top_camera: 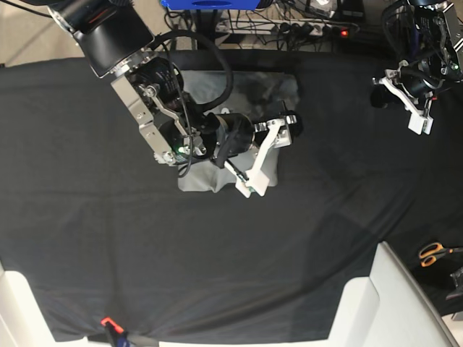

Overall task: Fold the T-shirt properly
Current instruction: 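Fold the held side across the shirt with the right gripper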

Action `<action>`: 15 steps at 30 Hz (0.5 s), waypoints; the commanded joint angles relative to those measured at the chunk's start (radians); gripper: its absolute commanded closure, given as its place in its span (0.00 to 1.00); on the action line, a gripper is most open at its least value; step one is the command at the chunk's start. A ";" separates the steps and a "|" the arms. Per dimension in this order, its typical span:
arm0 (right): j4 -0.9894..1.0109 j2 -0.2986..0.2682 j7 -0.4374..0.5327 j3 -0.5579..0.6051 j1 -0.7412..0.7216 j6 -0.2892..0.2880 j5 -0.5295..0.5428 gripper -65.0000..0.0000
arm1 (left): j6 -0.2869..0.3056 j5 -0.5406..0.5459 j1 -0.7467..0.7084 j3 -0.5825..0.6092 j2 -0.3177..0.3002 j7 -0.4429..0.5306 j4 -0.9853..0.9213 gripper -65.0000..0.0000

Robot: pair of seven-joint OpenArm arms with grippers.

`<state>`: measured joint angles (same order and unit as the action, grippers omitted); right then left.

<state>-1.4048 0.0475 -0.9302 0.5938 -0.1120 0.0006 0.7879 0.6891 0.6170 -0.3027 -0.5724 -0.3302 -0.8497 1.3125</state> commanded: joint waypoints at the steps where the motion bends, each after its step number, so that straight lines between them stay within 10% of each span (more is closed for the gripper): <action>1: -0.023 0.013 0.009 0.001 -0.024 -0.009 0.020 0.30 | 0.009 0.014 0.000 -0.007 -0.019 0.014 0.014 1.00; 7: -0.189 -0.042 -0.057 0.002 -0.044 -0.077 0.018 0.31 | 0.009 0.014 0.001 -0.007 -0.019 0.014 0.012 1.00; 11: -0.370 -0.145 -0.060 -0.044 0.025 0.002 0.020 0.32 | 0.009 0.014 0.001 -0.007 -0.019 0.014 0.012 1.00; 15: -0.379 -0.166 -0.057 -0.214 0.131 0.043 0.020 0.64 | 0.009 0.014 0.000 -0.011 -0.020 0.016 0.012 1.00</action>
<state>-1.7634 -0.1261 -1.0119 0.3775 0.0452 0.0528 0.7887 0.6891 0.6163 -0.3031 -0.5758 -0.3305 -0.8501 1.3125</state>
